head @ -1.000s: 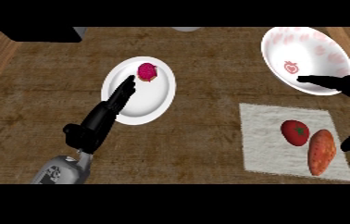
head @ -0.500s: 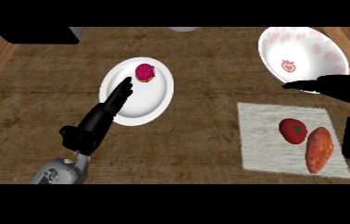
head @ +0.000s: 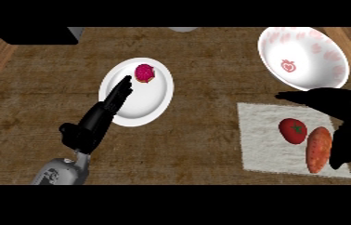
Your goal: Pick the tomato from the placemat and place it in the bowl
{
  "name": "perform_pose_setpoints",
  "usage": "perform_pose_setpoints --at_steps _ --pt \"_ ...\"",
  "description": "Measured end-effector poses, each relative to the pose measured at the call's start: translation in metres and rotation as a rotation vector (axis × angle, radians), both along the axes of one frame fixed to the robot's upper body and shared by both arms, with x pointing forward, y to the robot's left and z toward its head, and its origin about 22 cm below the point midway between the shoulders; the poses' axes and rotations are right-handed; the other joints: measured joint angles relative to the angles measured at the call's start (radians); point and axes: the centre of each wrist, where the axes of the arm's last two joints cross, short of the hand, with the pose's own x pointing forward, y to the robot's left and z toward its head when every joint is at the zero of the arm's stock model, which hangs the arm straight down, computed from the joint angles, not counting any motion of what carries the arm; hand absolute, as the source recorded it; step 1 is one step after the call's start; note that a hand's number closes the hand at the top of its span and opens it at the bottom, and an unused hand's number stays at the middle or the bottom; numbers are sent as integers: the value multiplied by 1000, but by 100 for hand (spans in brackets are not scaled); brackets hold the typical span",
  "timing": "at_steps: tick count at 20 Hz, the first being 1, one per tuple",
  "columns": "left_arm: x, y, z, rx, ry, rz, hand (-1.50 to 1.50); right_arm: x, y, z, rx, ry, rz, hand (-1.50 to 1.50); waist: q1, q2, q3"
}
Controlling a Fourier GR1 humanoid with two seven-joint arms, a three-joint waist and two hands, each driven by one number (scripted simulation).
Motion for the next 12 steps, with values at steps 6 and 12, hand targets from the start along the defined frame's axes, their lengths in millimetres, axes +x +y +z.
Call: perform_pose_setpoints --at_steps 6,12 --pt "0 -6 0 -1 -2 1 0 -17 3 -19 7 -74 3 -150 -2 0 0" --pt "2 -3 -5 -3 -4 0 0 -22 -3 -31 -3 -168 -4 -150 -1 1 0"
